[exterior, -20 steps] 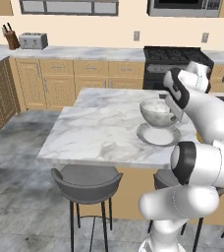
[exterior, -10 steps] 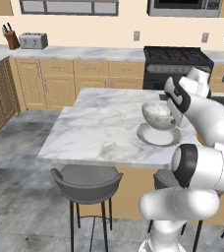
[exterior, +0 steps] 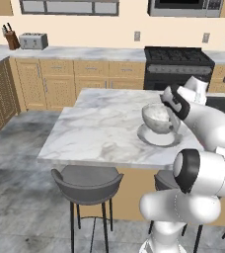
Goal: Move the bowls from the cabinet to the plates on the dining table.
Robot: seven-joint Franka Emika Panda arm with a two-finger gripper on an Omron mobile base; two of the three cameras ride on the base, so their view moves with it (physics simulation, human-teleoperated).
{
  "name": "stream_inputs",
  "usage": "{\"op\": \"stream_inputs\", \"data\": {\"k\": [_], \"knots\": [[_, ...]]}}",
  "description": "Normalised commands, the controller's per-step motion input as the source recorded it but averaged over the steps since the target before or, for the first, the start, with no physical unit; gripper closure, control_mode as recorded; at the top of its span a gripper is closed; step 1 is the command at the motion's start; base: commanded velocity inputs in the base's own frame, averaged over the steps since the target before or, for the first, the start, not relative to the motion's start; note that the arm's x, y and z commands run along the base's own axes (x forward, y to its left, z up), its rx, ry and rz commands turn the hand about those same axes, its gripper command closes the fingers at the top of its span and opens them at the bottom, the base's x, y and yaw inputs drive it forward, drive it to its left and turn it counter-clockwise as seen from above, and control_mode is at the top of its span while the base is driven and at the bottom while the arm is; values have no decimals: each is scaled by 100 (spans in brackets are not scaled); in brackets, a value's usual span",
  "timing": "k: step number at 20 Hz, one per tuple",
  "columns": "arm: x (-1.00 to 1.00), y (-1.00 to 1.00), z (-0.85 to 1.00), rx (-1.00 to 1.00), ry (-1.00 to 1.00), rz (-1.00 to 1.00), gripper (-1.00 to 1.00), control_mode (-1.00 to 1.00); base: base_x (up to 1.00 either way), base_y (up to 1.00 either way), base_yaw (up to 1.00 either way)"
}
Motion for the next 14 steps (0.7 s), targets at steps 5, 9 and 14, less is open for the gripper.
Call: {"op": "stream_inputs", "data": {"k": [5,9,14], "knots": [[20,2,-9,0,-1,0,100,-100,0,0,0],[13,0,-7,0,-1,1,100,-100,0,0,0],[7,0,-6,0,0,0,100,-100,0,0,0]]}}
